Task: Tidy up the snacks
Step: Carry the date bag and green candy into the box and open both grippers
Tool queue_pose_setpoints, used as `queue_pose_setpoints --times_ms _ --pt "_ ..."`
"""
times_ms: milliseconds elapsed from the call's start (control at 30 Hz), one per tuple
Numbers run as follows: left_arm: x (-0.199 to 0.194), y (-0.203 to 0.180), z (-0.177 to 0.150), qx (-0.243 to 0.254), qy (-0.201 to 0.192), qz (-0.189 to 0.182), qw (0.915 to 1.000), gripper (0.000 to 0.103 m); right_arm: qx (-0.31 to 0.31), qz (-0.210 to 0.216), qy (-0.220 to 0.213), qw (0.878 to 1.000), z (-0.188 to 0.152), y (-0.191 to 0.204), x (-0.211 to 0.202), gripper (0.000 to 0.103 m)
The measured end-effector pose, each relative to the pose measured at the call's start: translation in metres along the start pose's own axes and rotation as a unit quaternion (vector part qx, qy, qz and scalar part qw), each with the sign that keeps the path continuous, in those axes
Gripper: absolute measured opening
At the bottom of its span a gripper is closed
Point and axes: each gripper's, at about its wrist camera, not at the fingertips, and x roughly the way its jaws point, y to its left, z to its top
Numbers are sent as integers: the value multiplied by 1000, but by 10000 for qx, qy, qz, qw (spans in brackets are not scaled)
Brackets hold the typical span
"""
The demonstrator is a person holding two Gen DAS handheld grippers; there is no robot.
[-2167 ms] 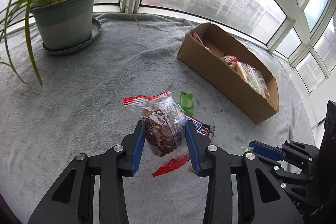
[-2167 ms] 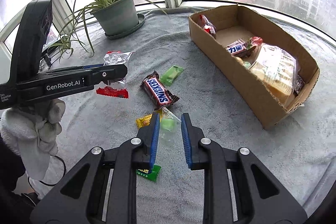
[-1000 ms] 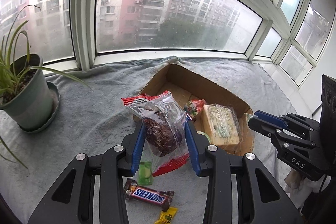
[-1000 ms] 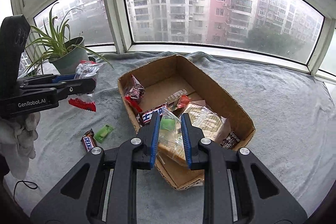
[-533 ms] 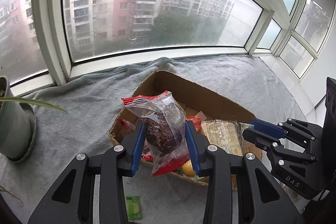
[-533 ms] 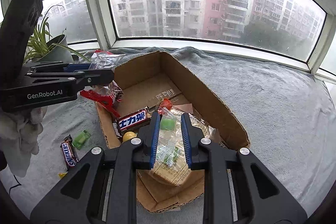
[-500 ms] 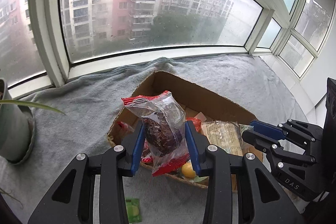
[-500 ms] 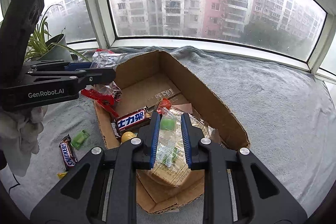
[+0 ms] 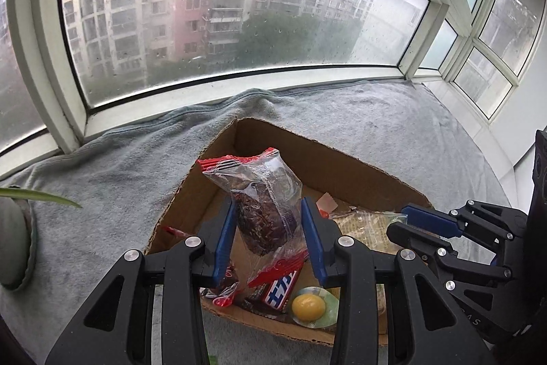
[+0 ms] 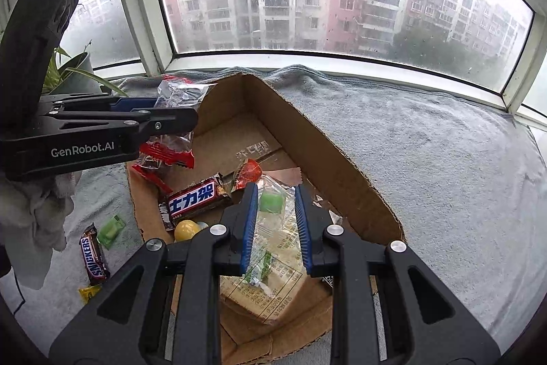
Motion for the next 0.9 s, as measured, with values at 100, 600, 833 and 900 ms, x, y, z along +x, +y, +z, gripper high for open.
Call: queue_pose_setpoints --times_ms 100,600,833,900 --pt "2 -1 1 14 39 -26 10000 38 -21 -19 -79 10000 0 2 -3 64" --pt "-4 -8 3 42 -50 92 9999 57 -361 -151 -127 9992 -2 17 -13 78" --pt "-21 -9 3 41 -169 119 9998 57 -304 -96 -213 9993 -4 21 -30 78" --pt "-28 -8 2 50 -211 121 9997 57 -303 -46 -236 9993 -6 24 -37 79"
